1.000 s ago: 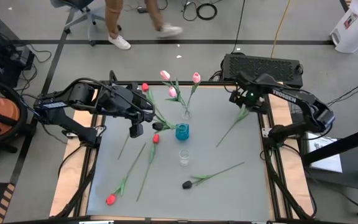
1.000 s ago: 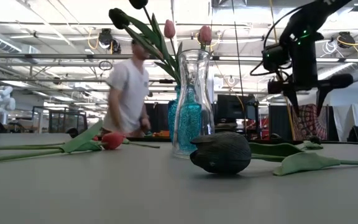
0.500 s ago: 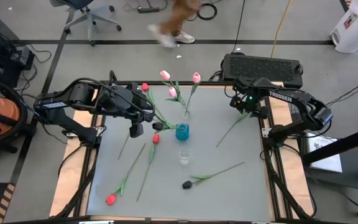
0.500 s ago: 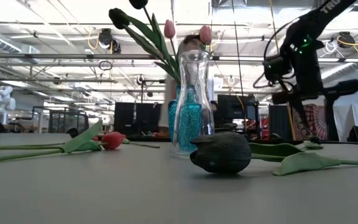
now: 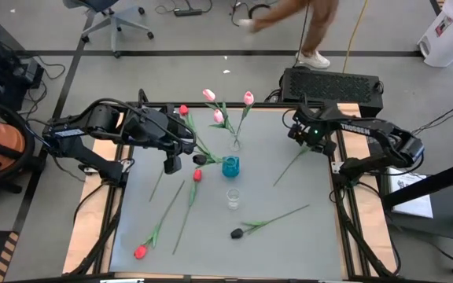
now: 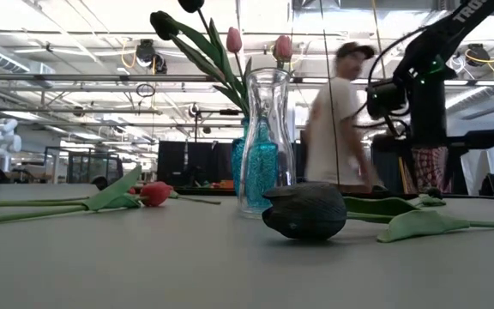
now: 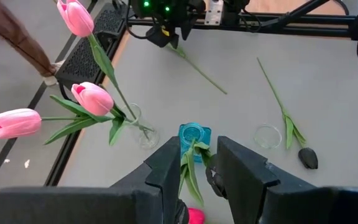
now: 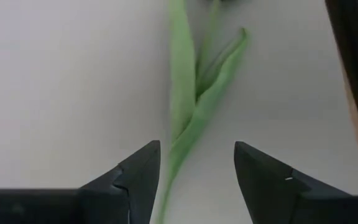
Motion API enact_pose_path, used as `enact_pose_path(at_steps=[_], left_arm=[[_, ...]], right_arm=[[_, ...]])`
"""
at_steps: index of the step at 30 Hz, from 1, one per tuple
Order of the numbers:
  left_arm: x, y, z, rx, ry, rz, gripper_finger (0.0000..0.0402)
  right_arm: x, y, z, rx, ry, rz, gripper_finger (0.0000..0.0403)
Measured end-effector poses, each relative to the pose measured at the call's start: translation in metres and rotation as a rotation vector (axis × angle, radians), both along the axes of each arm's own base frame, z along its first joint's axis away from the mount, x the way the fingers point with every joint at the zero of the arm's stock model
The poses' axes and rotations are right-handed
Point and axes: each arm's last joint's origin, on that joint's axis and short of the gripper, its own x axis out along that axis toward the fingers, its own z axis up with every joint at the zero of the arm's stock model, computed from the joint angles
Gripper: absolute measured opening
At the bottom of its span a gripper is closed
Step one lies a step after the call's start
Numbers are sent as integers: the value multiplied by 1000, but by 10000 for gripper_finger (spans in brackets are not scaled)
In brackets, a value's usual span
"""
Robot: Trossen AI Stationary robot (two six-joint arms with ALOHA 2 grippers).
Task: Sort flowers into vase by color
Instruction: Put the top black tulip into the blue vase
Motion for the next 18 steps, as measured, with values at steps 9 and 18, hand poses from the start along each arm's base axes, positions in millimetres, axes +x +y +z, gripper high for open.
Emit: enact_pose_path(at_steps=[9,18], left_arm=[[0,0,0,0,-1,0,114],[0,0,0,-1,-1,1,114]], right_arm=[[-4,4,-13,2,-1,-7,196],[1,-1,-12,-51,-51,-20,196]])
